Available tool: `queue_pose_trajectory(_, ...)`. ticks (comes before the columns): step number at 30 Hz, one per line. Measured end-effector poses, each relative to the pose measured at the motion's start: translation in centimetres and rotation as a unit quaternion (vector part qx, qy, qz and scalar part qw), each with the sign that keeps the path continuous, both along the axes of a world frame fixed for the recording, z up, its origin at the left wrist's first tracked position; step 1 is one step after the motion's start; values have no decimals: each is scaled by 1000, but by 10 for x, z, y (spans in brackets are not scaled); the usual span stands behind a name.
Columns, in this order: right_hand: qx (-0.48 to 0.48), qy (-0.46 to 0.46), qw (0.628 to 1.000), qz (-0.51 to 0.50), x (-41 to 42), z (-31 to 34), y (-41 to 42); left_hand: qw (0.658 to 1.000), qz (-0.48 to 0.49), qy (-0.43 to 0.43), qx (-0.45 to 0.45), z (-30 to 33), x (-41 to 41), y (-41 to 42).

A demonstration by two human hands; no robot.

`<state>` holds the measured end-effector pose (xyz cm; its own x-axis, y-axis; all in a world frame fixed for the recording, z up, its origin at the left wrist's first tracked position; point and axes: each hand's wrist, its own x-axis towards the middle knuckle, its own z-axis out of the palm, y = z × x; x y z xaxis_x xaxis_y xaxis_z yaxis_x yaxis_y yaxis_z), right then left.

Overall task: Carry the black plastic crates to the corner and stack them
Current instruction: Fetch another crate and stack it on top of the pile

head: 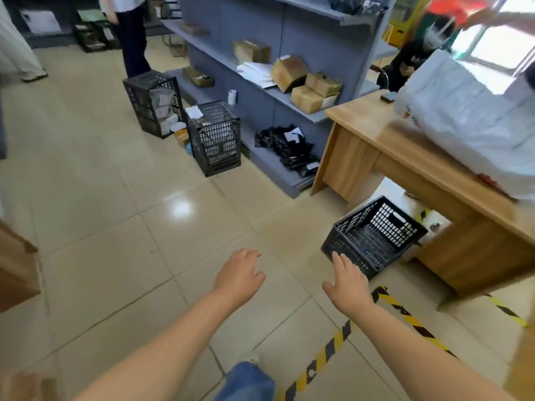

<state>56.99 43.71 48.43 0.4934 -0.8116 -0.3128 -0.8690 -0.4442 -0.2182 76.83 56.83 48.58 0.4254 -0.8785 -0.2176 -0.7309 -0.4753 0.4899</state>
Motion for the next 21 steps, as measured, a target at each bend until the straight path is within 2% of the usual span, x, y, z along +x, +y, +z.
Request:
queue_pose_trajectory(7, 17, 25, 993, -117, 1, -12, -86, 997, -72, -2, 20, -11, 30, -119)
queue_pose_trajectory(12, 32, 22, 982, -183, -23, -26, -121, 990, -131, 2, 42, -23, 20, -189)
queue_pose_trajectory(16, 52, 15, 975, -217, -56, -39, -160, 984, -175, 7, 45, -35, -7, -244)
queue_pose_trajectory(21, 88, 26, 974, -205, -96, -61, -222, 982, -180, -1, 63, -55, -44, -304)
